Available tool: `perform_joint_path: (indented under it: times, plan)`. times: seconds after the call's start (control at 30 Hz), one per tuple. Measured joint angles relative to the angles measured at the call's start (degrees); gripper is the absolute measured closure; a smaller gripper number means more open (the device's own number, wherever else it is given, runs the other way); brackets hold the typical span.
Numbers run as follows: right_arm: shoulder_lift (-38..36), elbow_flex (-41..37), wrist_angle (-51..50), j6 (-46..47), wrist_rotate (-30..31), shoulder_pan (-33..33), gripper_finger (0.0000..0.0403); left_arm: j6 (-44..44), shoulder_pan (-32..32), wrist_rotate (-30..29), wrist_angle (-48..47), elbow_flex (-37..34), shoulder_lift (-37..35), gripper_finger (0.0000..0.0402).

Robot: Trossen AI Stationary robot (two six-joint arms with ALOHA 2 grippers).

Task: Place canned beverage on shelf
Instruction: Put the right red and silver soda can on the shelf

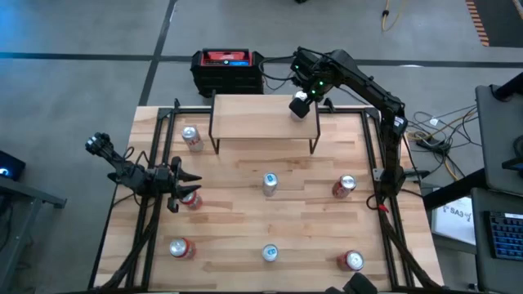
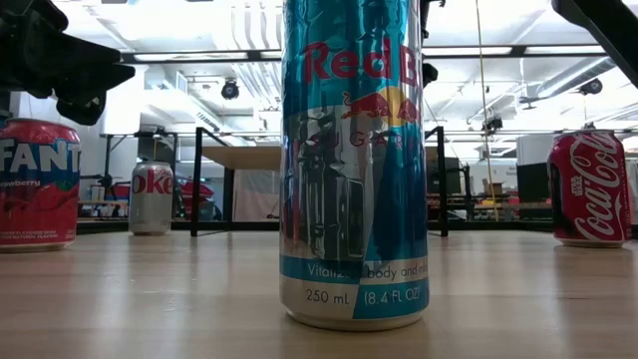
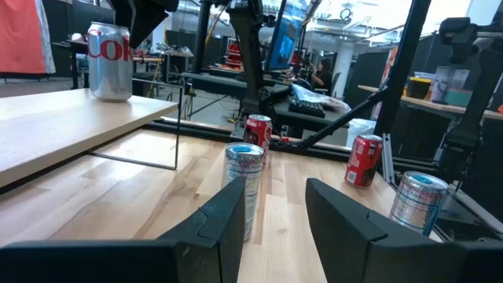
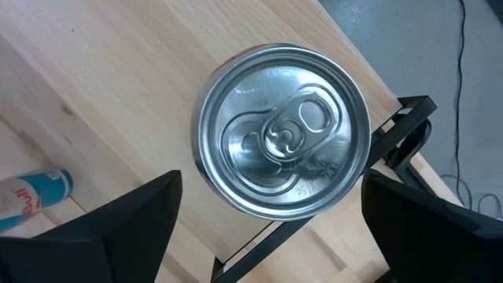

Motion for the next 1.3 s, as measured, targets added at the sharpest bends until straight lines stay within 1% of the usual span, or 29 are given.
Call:
perform_joint_path:
  times: [0.1, 0.2, 0.37, 0.47, 0.57, 0.67, 0.83, 0.9, 1.0, 1.1, 1.3]
  plan:
    - [-0.2, 0.0, 0.0, 4.7, 0.1, 0.1, 0.0035, 0.0, 0.0, 0.0, 0.0, 0.0, 0.0, 0.0283]
    - [-0.8, 0.0, 0.0, 8.8, 1.4, 1.2, 0.0035, 0.0, 0.0, 0.0, 0.0, 0.0, 0.0, 0.0283]
    - [-3.2, -1.5, 0.1, 12.1, 7.7, 4.2, 0.0035, 0.0, 0.0, 0.0, 0.0, 0.0, 0.0, 0.0283]
    - [-6.3, -5.2, 0.2, 15.3, 12.8, 7.6, 0.0035, 0.0, 0.0, 0.0, 0.0, 0.0, 0.0, 0.0283]
    - [-10.6, -11.5, 0.7, 19.8, 18.3, 11.7, 0.0035, 0.0, 0.0, 0.0, 0.0, 0.0, 0.0, 0.0283]
    - [-15.7, -19.1, 4.8, 23.1, 21.3, 15.5, 0.0035, 0.0, 0.0, 0.0, 0.0, 0.0, 0.0, 0.0283]
    - [-25.5, -34.5, 21.0, 26.9, 27.2, 21.7, 0.0035, 0.0, 0.0, 0.0, 0.0, 0.0, 0.0, 0.0283]
    - [-28.8, -40.7, 27.8, 27.0, 30.0, 23.5, 0.0035, 0.0, 0.0, 0.0, 0.0, 0.0, 0.0, 0.0283]
    - [-32.7, -49.9, 37.8, 28.7, 35.8, 25.5, 0.0035, 0.0, 0.0, 0.0, 0.0, 0.0, 0.0, 0.0283]
    - [-35.4, -58.8, 49.4, 29.8, 41.3, 26.9, 0.0035, 0.0, 0.0, 0.0, 0.0, 0.0, 0.0, 0.0283]
    - [-38.1, -72.0, 71.3, 24.9, 46.4, 27.5, 0.0035, 0.0, 0.0, 0.0, 0.0, 0.0, 0.0, 0.0283]
